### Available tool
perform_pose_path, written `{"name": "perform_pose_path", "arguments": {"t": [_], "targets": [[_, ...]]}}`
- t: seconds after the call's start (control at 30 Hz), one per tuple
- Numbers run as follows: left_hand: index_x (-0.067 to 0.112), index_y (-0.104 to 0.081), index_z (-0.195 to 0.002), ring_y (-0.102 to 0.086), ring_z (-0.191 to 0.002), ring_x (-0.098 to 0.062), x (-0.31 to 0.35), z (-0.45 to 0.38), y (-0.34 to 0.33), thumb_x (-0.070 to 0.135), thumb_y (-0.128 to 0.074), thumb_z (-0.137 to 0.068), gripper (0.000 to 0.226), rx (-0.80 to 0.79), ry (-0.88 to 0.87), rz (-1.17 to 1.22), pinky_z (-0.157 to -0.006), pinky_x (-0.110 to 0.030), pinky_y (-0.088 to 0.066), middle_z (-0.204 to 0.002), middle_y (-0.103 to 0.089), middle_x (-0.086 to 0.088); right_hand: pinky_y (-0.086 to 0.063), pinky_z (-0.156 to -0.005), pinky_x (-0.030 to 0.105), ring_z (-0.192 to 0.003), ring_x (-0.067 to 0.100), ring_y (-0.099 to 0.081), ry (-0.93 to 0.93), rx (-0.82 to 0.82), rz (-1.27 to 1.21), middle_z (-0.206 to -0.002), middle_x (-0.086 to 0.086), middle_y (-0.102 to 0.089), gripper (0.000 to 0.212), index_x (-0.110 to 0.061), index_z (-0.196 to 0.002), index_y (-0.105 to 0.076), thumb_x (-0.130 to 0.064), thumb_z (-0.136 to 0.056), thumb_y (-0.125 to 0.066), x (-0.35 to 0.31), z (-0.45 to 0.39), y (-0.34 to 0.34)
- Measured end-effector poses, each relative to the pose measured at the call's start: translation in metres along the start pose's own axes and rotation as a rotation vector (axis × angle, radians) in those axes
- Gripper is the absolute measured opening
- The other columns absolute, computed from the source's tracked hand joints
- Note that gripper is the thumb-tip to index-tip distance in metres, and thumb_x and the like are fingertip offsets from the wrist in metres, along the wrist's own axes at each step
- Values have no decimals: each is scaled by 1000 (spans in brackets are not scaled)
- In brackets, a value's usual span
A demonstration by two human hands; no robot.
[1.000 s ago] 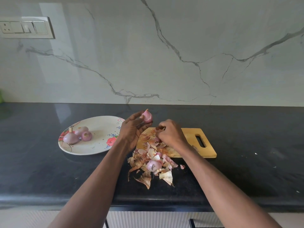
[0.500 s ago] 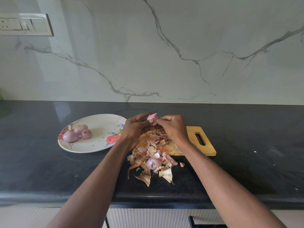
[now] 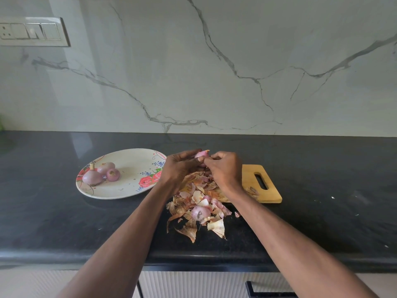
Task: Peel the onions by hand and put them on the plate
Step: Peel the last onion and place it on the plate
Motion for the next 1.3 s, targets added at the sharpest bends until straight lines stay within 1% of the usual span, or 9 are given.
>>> {"name": "perform_pose_path", "arguments": {"t": [0.1,0.33,0.47,0.6,0.7,0.77,0.9,1.13,1.3], "targets": [[-5,-68,-120,-74,-84,-28,0,0,1,-3,-68,-87,33,7,19,33,-74,-32,-61,-106,-74,-22,-59,-54,45,-58,17,-70,-2,-17,-51,-66,-2,-73,20,-11,-76,-77,-29,-85,-78,-1,1,1],[-11,-62,-114,-71,-93,-36,-2,-5,3,3,-66,-90,28,18,85,110,-91,-50,-57,-105,-71,-28,-62,-61,37,-55,17,-70,-95,-84,-197,-62,-1,-72,17,-16,-68,-76,-24,-83,-80,-6,-3,9],[-6,-66,-106,-73,-86,-31,-1,-5,5,3,-59,-98,14,33,105,127,-86,-40,-61,-97,-73,-24,-62,-65,44,-54,21,-68,-184,-113,-278,-64,14,-71,7,1,-78,-75,-4,-83,-72,-2,-7,10],[-7,-66,-110,-73,-88,-30,1,-4,3,4,-65,-92,21,16,123,127,-85,-38,-62,-100,-73,-24,-58,-57,30,-54,18,-67,-194,-110,-307,-62,11,-70,8,2,-79,-75,-1,-84,-70,-1,-7,10],[-6,-65,-111,-71,-89,-30,2,-2,2,8,-74,-76,39,20,114,118,-87,-39,-60,-104,-72,-24,-58,-57,31,-54,18,-66,-199,-107,-332,-66,10,-71,6,2,-85,-74,-1,-85,-69,-1,-6,10],[-6,-65,-110,-71,-84,-28,2,-3,1,5,-71,-81,31,39,107,121,-82,-37,-62,-100,-72,-24,-56,-59,33,-53,18,-65,-237,-112,-373,-65,7,-70,6,2,-89,-73,0,-83,-69,-1,-6,9],[-8,-63,-104,-72,-74,-25,5,-1,0,-2,-56,-98,11,53,141,136,-67,-28,-62,-93,-70,-23,-53,-53,27,-52,19,-63,-380,-143,-510,-62,11,-68,3,4,-81,-71,2,-79,-72,-3,-9,8],[-9,-62,-109,-71,-77,-25,12,3,-3,1,-49,-101,18,-10,234,237,-69,-27,-62,-94,-71,-23,-51,-44,19,-46,13,-60,-625,-222,-829,-61,12,-65,9,4,-77,-65,8,-83,-61,-7,-12,10],[-9,-61,-109,-70,-75,-25,16,5,-2,4,-51,-100,19,-4,258,334,-70,-27,-62,-90,-73,-23,-49,-43,18,-46,13,-59,-642,-232,-893,-59,11,-65,17,3,-73,-64,10,-85,-53,-9,-12,13]]}}
Point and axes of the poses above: each hand's wrist, its own z-axis away from the middle knuckle, its own y-axis out of the back of the hand, x = y × z, the point moved 1 cm from there along -z, towards the middle knuckle
